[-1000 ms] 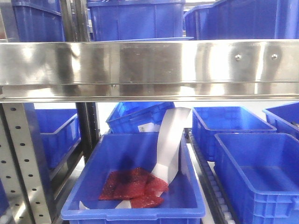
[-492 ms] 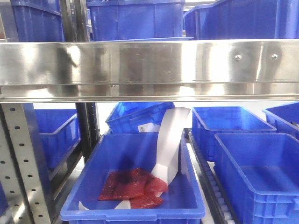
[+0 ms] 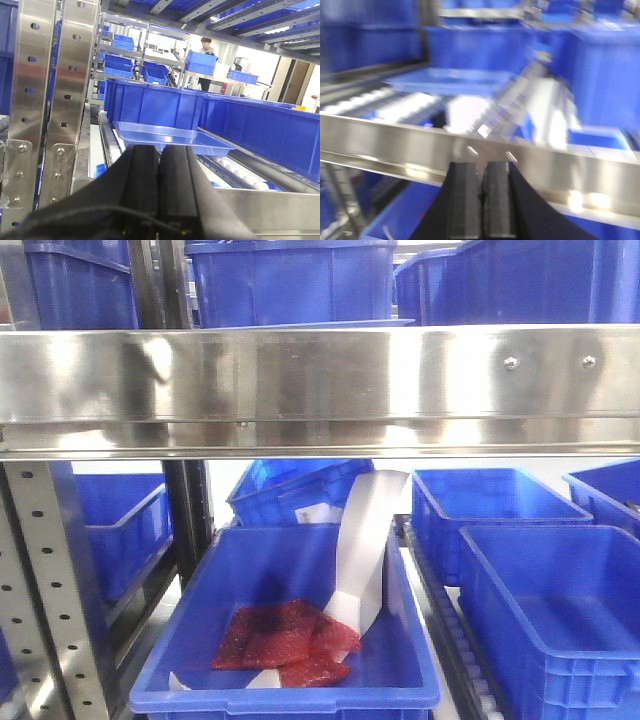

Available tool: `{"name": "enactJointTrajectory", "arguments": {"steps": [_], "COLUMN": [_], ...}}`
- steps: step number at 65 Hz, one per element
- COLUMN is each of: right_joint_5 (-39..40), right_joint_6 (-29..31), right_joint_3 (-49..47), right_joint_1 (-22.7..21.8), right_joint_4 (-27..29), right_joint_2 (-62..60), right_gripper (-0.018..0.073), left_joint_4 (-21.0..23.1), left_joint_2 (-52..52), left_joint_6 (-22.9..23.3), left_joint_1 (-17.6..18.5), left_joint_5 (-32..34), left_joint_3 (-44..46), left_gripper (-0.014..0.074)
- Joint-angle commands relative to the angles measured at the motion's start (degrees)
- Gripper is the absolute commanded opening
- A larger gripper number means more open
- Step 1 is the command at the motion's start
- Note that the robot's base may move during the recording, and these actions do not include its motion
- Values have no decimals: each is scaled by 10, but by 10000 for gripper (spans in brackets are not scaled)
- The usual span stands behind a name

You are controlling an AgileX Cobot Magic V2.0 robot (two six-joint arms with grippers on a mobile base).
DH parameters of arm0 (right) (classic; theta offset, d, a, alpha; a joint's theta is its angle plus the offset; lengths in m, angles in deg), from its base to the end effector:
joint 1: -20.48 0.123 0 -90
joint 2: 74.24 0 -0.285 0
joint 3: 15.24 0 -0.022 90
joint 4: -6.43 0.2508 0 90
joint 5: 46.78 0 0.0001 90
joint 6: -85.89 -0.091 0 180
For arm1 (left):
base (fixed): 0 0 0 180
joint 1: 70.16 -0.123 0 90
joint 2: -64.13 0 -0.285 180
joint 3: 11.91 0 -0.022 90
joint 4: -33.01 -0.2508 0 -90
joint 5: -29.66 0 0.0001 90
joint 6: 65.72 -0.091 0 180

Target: Grab blue tray and place on right shelf

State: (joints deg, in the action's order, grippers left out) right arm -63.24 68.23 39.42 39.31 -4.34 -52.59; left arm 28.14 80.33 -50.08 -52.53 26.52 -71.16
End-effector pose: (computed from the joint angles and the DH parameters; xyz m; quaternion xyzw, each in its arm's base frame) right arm 0.0625 0.0162 0.3048 -0.0542 0.7203 0.1378 0.6777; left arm 0.0504 -0.0156 0.3047 0.0360 0.6322 -0.1885 0.7507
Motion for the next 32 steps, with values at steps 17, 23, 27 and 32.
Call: {"name": "enactJointTrajectory", "arguments": {"steps": [17, 23, 27, 32], "right_joint_5": [216, 224, 216, 192], "right_joint_6": [239, 227, 204, 197], "right_joint_3": [175, 214, 231, 229], "right_joint_1": [-173, -173, -173, -173], "right_joint_4": [192, 191, 186, 157], "right_joint_2": [-98, -119, -136, -158], "right_gripper": [54, 54, 54, 54], "left_joint_4": [-2, -2, -2, -2], "left_joint_2": [6, 6, 6, 6], "left_joint_6": [2, 2, 2, 2], "left_joint_1": [2, 2, 2, 2], "left_joint_5": [48, 48, 48, 48], "left_joint_3": [17, 17, 17, 17], "left_gripper": [-48, -48, -48, -48]}}
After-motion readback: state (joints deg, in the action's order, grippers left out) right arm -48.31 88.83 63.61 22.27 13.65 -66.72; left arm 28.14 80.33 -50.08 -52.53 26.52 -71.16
